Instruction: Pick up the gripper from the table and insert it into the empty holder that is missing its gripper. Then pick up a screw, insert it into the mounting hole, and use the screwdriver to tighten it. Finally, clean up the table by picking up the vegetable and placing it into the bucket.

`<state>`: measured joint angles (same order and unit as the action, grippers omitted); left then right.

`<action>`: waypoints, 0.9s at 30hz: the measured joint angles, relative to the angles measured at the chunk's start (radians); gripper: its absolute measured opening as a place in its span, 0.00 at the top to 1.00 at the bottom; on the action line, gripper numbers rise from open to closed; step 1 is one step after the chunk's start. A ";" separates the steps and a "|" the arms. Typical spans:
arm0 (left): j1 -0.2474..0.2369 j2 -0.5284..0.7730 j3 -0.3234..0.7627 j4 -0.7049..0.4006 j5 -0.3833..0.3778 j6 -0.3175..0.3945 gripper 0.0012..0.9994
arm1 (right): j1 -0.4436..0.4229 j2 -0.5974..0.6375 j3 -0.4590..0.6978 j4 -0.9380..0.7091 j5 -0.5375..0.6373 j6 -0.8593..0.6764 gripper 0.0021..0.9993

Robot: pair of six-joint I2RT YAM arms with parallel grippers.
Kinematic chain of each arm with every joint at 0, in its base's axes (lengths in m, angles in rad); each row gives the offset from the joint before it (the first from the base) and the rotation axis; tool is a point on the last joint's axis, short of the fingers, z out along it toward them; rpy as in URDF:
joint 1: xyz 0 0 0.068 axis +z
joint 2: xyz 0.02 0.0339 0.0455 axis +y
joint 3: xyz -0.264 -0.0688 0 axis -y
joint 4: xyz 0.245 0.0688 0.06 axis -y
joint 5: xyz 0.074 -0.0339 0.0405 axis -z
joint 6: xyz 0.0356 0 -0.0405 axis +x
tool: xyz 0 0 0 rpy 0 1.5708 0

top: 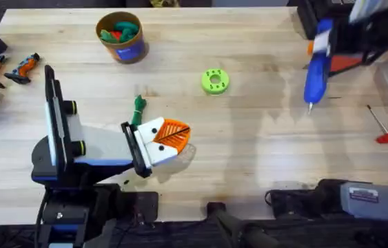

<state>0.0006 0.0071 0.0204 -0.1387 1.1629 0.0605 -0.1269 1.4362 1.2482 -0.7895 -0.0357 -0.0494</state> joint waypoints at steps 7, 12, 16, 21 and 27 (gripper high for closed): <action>0.000 0.000 0.000 0.000 0.000 0.000 1.00 | 0.092 -0.103 0.129 0.064 -0.034 0.000 0.98; 0.000 0.000 0.000 0.000 0.000 0.000 1.00 | 0.139 -0.174 0.146 0.212 -0.128 0.016 0.98; 0.000 0.000 0.000 0.000 0.000 0.000 1.00 | 0.169 -0.239 0.146 0.321 -0.213 0.063 0.98; 0.000 0.000 0.000 0.000 0.000 0.000 1.00 | 0.207 -0.303 0.150 0.380 -0.266 0.140 0.98; 0.000 0.000 0.000 0.000 0.000 0.000 1.00 | 0.298 -0.317 0.136 0.517 -0.297 0.181 0.98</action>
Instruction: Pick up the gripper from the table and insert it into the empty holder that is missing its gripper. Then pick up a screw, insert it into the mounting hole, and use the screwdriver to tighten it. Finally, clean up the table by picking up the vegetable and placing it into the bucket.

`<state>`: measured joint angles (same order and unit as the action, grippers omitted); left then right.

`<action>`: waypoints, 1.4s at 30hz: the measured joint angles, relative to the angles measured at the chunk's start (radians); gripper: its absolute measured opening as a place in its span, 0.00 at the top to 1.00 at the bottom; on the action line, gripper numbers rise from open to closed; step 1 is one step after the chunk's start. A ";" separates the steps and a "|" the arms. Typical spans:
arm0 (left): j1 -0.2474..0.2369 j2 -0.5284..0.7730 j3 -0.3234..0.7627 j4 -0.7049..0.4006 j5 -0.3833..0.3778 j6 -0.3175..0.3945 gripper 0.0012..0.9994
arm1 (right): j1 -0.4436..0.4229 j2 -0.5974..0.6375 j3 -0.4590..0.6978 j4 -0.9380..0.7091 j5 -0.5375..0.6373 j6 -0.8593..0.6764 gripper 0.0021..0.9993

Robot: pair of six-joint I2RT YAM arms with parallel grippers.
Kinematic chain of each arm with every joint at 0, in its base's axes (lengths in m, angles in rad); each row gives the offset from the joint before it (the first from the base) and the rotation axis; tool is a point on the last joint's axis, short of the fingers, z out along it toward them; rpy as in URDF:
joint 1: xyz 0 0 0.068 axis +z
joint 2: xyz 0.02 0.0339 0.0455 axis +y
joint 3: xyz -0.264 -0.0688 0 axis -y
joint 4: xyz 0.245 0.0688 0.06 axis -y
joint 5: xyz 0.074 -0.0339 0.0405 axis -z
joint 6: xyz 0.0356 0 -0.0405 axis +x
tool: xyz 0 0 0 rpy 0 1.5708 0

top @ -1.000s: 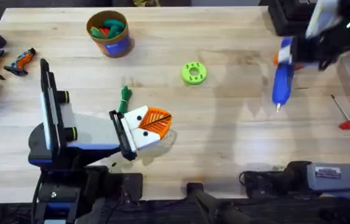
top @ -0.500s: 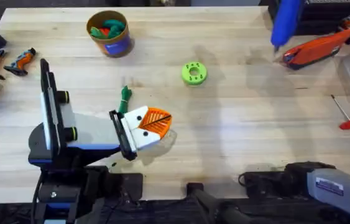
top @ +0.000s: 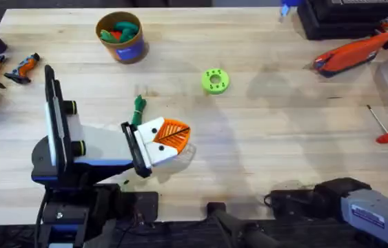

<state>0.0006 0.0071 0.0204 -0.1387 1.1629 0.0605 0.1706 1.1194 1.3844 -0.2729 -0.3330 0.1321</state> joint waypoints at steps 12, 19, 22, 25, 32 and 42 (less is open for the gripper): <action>0.000 0.000 0.000 0.000 0.000 0.000 1.00 | 0.100 0.014 -0.466 0.928 -0.220 0.299 0.98; 0.000 0.000 0.000 0.000 0.000 0.000 1.00 | 0.120 0.069 -0.607 1.308 -0.400 0.473 0.98; 0.000 0.000 0.000 0.000 0.000 0.000 1.00 | 0.168 0.086 -0.625 1.376 -0.444 0.496 0.98; 0.000 0.000 0.000 0.000 0.000 0.000 1.00 | 0.242 0.119 -0.629 1.434 -0.472 0.497 0.98; 0.000 0.000 0.000 0.000 0.000 0.000 1.00 | 0.390 0.215 -0.631 1.628 -0.502 0.496 0.98; 0.000 0.000 0.000 0.000 0.000 0.000 1.00 | 0.482 0.224 -0.631 1.642 -0.538 0.424 0.98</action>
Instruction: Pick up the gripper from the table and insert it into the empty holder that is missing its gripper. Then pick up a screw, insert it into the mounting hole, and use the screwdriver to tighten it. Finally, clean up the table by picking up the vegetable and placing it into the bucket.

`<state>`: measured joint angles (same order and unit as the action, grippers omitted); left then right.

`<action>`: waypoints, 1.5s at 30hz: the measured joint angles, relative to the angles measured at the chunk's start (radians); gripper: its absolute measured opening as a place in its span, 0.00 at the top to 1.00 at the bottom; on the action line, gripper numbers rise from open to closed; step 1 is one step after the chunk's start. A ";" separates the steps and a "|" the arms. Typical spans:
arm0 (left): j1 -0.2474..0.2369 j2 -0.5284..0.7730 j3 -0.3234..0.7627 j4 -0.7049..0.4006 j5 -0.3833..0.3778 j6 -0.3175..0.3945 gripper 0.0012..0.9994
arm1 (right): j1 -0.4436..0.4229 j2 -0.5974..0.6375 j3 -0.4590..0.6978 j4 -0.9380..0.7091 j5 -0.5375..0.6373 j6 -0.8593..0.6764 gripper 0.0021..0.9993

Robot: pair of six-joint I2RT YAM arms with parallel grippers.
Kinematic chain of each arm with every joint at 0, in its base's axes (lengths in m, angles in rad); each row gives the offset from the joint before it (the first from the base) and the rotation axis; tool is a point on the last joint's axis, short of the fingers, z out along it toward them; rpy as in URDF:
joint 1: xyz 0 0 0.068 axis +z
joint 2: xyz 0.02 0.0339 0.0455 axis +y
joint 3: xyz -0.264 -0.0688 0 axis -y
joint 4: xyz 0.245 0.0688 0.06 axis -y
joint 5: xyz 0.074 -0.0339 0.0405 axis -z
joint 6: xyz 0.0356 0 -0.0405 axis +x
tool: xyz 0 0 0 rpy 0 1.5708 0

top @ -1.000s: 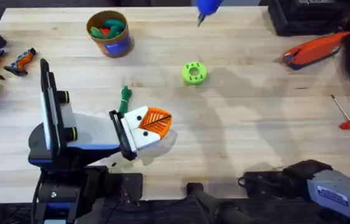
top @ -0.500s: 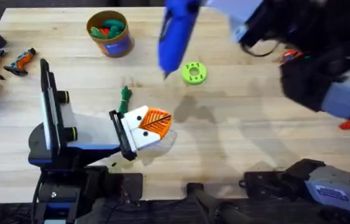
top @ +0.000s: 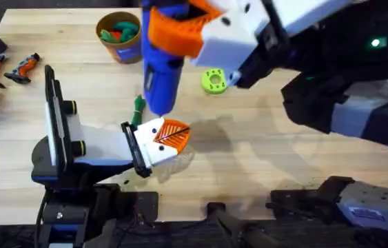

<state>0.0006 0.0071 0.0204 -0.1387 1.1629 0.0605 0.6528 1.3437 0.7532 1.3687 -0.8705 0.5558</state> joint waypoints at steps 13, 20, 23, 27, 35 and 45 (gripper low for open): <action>0.000 0.000 0.000 0.000 0.000 0.000 1.00 | 0.115 0.000 0.000 -0.031 -0.015 -0.162 0.98; 0.000 0.000 0.000 0.000 0.000 0.000 1.00 | 0.116 0.000 0.000 -0.036 -0.048 -0.186 0.98; 0.000 0.000 0.000 0.000 0.000 0.000 1.00 | 0.116 0.000 0.000 -0.071 -0.055 -0.206 0.98; 0.000 0.000 0.000 0.000 0.000 0.000 1.00 | 0.116 0.000 -0.003 -0.130 -0.055 -0.245 0.98; 0.000 0.000 0.000 0.000 0.000 0.000 1.00 | 0.116 0.000 -0.003 -0.136 -0.055 -0.273 0.98; 0.000 0.000 0.000 0.000 0.000 0.000 1.00 | 0.116 0.000 -0.003 -0.167 -0.055 -0.302 0.98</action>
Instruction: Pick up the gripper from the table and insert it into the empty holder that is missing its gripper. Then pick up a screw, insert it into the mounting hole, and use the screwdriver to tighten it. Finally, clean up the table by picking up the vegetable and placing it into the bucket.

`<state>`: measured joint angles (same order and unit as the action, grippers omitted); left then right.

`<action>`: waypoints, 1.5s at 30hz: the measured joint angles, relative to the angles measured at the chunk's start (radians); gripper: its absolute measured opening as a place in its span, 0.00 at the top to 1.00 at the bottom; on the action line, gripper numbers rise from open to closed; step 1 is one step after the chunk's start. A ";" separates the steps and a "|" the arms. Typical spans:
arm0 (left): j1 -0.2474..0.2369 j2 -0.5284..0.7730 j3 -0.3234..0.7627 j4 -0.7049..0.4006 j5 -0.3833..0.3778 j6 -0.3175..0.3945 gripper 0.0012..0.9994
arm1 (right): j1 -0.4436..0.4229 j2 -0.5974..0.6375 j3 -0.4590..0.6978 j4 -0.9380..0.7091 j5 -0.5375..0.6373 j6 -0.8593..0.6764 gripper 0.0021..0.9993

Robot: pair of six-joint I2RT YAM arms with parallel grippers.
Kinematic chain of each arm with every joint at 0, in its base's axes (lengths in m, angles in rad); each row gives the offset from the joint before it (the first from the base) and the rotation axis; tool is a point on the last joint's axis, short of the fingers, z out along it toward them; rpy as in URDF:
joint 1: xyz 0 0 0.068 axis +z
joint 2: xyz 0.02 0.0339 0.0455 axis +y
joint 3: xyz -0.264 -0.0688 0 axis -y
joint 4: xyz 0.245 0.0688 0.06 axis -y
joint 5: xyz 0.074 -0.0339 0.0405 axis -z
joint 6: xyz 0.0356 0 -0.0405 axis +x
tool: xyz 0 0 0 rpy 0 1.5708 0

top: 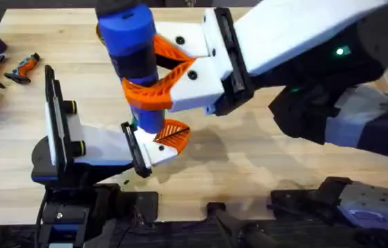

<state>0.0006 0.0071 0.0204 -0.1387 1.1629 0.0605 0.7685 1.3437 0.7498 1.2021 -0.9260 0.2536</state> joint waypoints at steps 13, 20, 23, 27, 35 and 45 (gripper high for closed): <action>0.000 0.000 0.000 0.000 0.000 0.000 1.00 | 0.000 0.016 0.000 -0.006 0.000 -0.020 0.98; 0.000 0.000 0.000 0.000 0.000 0.000 1.00 | 0.000 0.033 0.000 -0.005 0.000 -0.022 0.98; 0.000 0.000 0.000 0.000 0.000 0.000 1.00 | 0.000 0.050 0.000 -0.006 0.000 -0.023 0.98; 0.000 0.000 0.000 0.000 0.000 0.000 1.00 | 0.000 0.054 0.000 -0.004 0.000 -0.023 0.98; 0.000 0.000 0.000 0.000 0.000 0.000 1.00 | 0.000 0.053 0.000 -0.004 0.000 -0.024 0.98; 0.000 0.000 0.000 0.000 0.000 0.000 1.00 | 0.000 0.053 0.000 -0.004 0.000 -0.042 0.98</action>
<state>0.0006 0.0071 0.0204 -0.1387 1.1629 0.0605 0.7685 1.3972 0.7494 1.1976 -0.9260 0.2119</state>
